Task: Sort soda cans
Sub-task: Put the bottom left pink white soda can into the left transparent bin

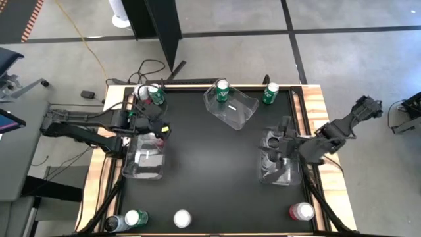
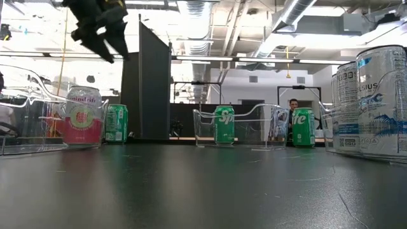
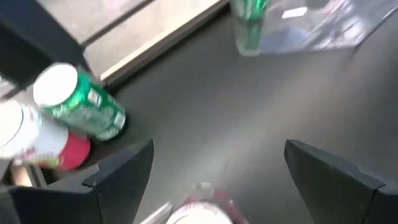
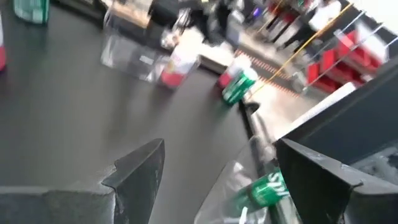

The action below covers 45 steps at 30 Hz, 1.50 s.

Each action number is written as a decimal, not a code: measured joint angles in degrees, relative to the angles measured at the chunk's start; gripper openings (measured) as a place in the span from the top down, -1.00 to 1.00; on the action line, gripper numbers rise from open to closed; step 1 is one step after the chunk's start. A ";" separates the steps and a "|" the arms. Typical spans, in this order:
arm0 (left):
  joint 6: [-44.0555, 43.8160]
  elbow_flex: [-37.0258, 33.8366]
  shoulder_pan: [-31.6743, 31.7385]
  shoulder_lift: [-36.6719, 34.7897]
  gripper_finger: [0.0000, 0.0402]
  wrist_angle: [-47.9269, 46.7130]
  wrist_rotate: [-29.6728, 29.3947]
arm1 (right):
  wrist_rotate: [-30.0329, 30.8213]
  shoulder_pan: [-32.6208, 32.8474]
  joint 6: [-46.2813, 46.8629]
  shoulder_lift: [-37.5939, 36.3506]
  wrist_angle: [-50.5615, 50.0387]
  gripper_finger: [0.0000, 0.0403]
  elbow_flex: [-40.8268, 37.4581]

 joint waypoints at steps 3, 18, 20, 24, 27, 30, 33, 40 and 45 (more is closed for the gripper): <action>3.72 1.45 0.00 0.00 -0.78 2.77 -0.71 | -6.88 -4.88 -1.04 2.44 0.20 -0.63 -0.02; 10.42 3.33 -11.09 0.04 -0.78 5.50 6.15 | -35.86 -13.86 -7.02 21.40 18.63 -0.63 0.10; 11.42 3.33 -15.60 0.04 -0.78 6.34 9.63 | -35.94 -13.33 -6.23 23.10 17.90 -0.63 1.24; 13.81 3.33 -26.12 0.69 -0.78 10.24 14.65 | -35.97 -11.58 -3.89 24.45 18.04 -0.63 2.66; 14.96 3.33 -33.26 2.25 -0.78 15.23 15.14 | -35.87 -9.99 -2.29 24.53 18.55 -0.63 3.37; 14.79 3.33 -38.71 4.81 -0.78 18.92 15.05 | -35.49 -8.37 0.34 24.53 19.20 -0.63 4.50; 13.36 3.33 -41.73 8.50 -0.78 20.21 14.93 | -35.27 -6.76 2.75 24.51 20.57 -0.63 4.92; 13.07 4.17 -44.11 19.66 -0.78 21.45 15.25 | -30.30 -2.66 7.10 24.51 25.62 -0.63 4.99; 15.22 8.77 -44.06 26.25 -0.78 18.78 17.84 | -25.02 0.33 10.57 24.51 26.66 -0.63 4.99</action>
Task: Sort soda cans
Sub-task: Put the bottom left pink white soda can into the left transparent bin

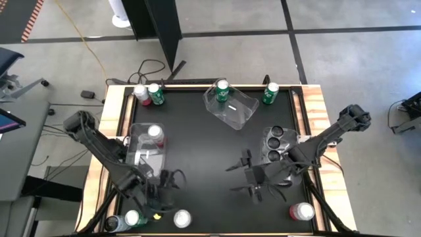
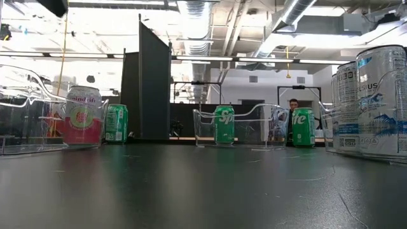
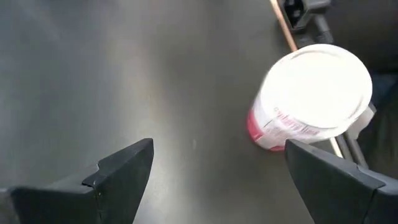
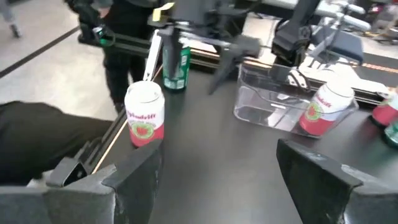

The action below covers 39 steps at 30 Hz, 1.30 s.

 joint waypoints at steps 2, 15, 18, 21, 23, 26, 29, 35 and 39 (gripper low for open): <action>1.67 2.07 -0.04 1.59 -0.78 -0.08 1.91 | 2.03 1.13 1.16 0.04 0.24 -0.63 0.00; 4.32 8.06 -1.68 3.93 -0.83 -2.04 5.87 | 7.51 4.64 5.58 2.11 2.28 -0.63 0.00; 4.30 8.04 -1.60 3.94 -0.88 -1.12 5.78 | 7.65 4.37 7.30 2.79 2.10 -0.63 0.00; 4.34 8.04 -1.65 3.97 -0.90 0.14 5.84 | 7.65 4.22 8.52 3.08 2.05 -0.63 0.00; 4.35 8.11 -1.64 5.02 -0.91 0.58 6.18 | 7.70 4.19 9.74 3.15 2.12 -0.63 0.00; 4.58 8.07 -1.64 7.59 -0.91 0.37 7.76 | 7.90 4.61 10.09 3.15 2.33 -0.63 0.00; 5.86 8.60 -1.60 9.60 -0.91 0.25 8.14 | 7.93 4.95 11.35 3.15 2.34 -0.63 0.00; 7.16 9.64 -0.65 11.46 -0.91 1.22 8.78 | 9.44 5.63 11.98 3.15 2.11 -0.63 0.00; 8.12 9.64 0.57 13.70 -0.91 2.09 10.08 | 9.57 6.02 11.62 3.15 1.90 -0.63 0.00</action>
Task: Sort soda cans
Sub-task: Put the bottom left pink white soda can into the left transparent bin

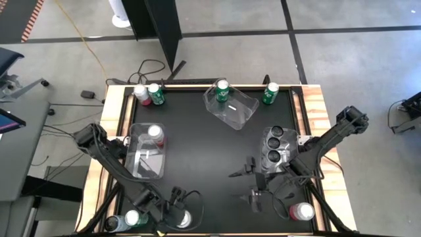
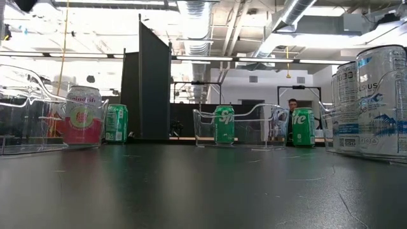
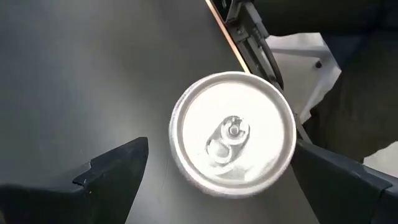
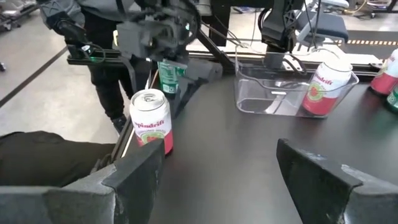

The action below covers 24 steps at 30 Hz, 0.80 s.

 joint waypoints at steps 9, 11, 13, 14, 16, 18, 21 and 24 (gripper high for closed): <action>1.53 0.01 3.18 2.43 -0.91 1.78 0.45 | -0.07 -0.69 -1.84 0.00 -2.26 -0.63 0.00; 1.85 0.00 3.91 2.79 -0.91 3.16 -0.42 | -0.20 -1.19 -2.36 -0.08 -3.19 -0.63 0.00; 3.14 -0.01 4.35 3.29 -0.91 4.56 -0.34 | -0.43 -1.82 -3.26 -0.11 -3.97 -0.63 0.00; 3.89 0.02 4.52 3.52 -0.91 4.69 -0.34 | -0.47 -2.11 -3.72 -0.11 -4.42 -0.63 0.00; 5.32 0.03 5.29 4.80 -0.91 5.33 0.00 | -0.75 -2.69 -4.74 -0.11 -5.43 -0.63 -0.02; 5.84 0.02 6.13 5.85 -0.91 4.80 0.69 | -2.20 -3.49 -5.66 -0.11 -6.00 -0.63 -0.02; 5.88 0.04 7.96 7.23 -0.91 5.01 1.04 | -4.08 -4.73 -7.53 -0.15 -6.49 -0.63 -0.02; 6.10 0.04 9.53 7.85 -0.89 5.65 0.83 | -6.20 -6.01 -9.33 -0.18 -6.95 -0.63 -0.02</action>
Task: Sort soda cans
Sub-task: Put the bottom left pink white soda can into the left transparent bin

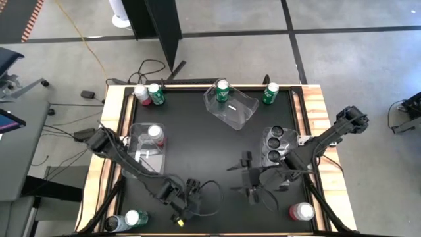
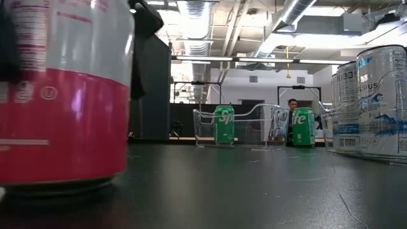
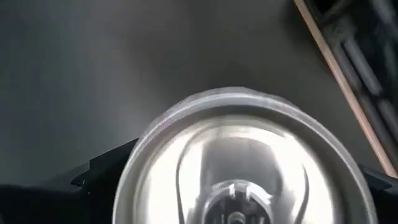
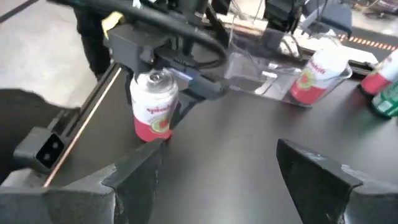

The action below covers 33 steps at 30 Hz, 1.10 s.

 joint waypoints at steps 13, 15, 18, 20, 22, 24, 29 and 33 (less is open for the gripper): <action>-0.28 0.04 5.06 -0.46 -0.41 -2.15 0.52 | -0.25 -2.16 -7.35 -0.04 -7.51 -0.63 2.82; -1.29 -0.07 5.98 -1.47 -0.41 -4.52 -0.83 | -0.25 -2.30 -8.91 -0.02 -8.38 -0.63 3.75; -3.28 -0.37 7.19 -4.12 -0.41 -10.05 -4.30 | -0.25 -2.29 -11.03 -0.02 -9.04 -0.63 5.08; -5.56 0.13 7.86 -6.81 -0.41 -14.18 -7.42 | -0.18 -2.03 -12.42 -0.02 -10.40 -0.63 5.84; -7.81 0.61 8.52 -10.21 -0.41 -17.22 -10.23 | -0.16 -1.96 -13.83 -0.02 -11.34 -0.63 6.32; -9.53 0.61 9.24 -13.39 -0.41 -19.32 -12.44 | -0.18 -2.06 -15.32 -0.08 -11.92 -0.63 6.47; -17.77 0.63 10.00 -23.66 -0.41 -25.30 -20.07 | -0.13 -2.87 -18.20 -1.02 -13.97 -0.63 6.47; -33.40 0.68 9.98 -31.26 -0.41 -37.33 -24.19 | -0.05 -3.60 -18.60 -2.27 -17.21 -0.63 6.47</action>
